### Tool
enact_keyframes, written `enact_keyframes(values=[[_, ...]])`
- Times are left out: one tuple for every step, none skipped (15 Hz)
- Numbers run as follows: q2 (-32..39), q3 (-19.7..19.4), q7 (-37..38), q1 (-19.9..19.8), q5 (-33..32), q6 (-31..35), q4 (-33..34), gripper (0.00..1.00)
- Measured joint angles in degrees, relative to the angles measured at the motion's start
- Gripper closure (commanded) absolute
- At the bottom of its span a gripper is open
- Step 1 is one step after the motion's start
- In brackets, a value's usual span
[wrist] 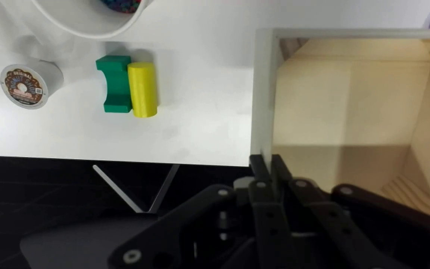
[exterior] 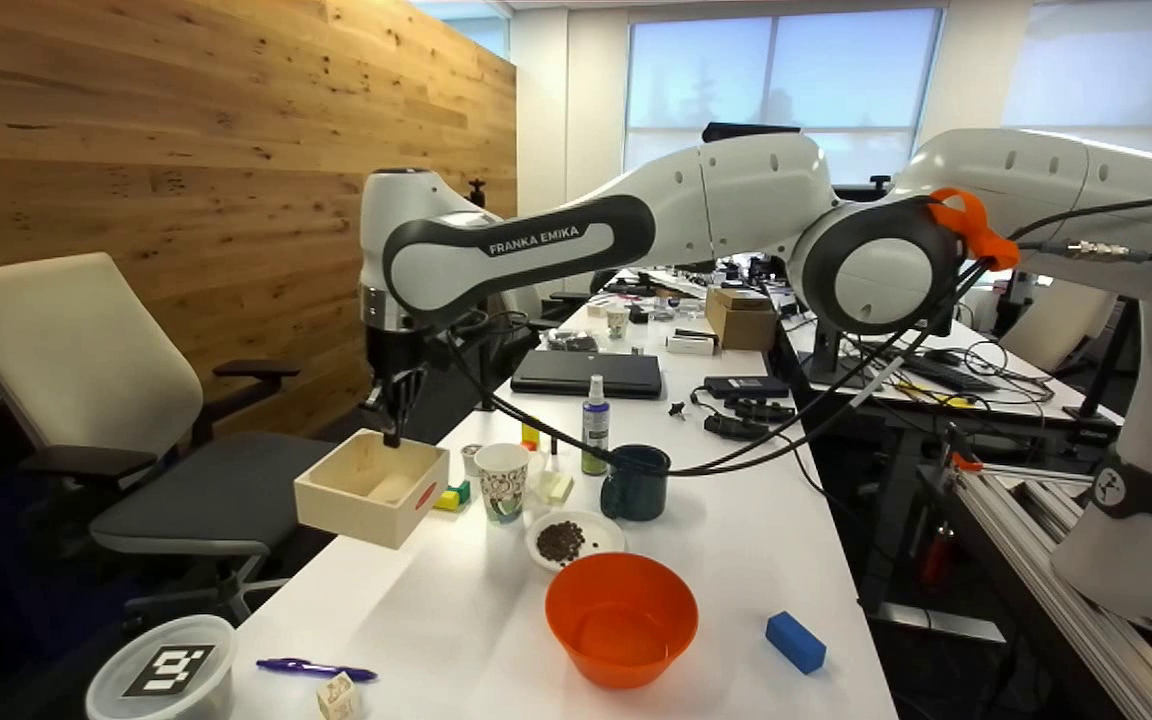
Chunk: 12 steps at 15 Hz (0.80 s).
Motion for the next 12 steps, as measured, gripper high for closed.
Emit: enact_keyframes(values=[[-0.06,0.52,-0.02,0.11,0.06,-0.81,0.00,0.98],[-0.06,1.07,-0.02,0.19,0.07,-1.54,0.00,0.98],[-0.06,1.61,-0.02,0.25,0.07,-2.23,0.00,0.98],[-0.06,2.08,-0.01,0.27,0.07,-2.93,0.00,0.94],[-0.06,2.20,0.20,0.28,0.11,-3.24,0.00,0.94],[-0.07,2.20,0.30,0.27,0.15,-3.27,0.00,0.94],[-0.07,2.20,0.31,0.25,0.19,-3.27,0.00,0.94],[-0.07,2.20,0.32,0.23,0.23,-3.27,0.00,0.94],[-0.07,2.20,0.32,0.22,0.28,-3.27,0.00,0.94],[-0.07,2.20,0.32,0.22,0.31,-3.27,0.00,0.98],[-0.07,2.20,0.32,0.22,0.32,-3.28,0.00,0.98],[-0.06,2.08,0.32,0.24,0.32,-3.27,-0.07,0.98]])
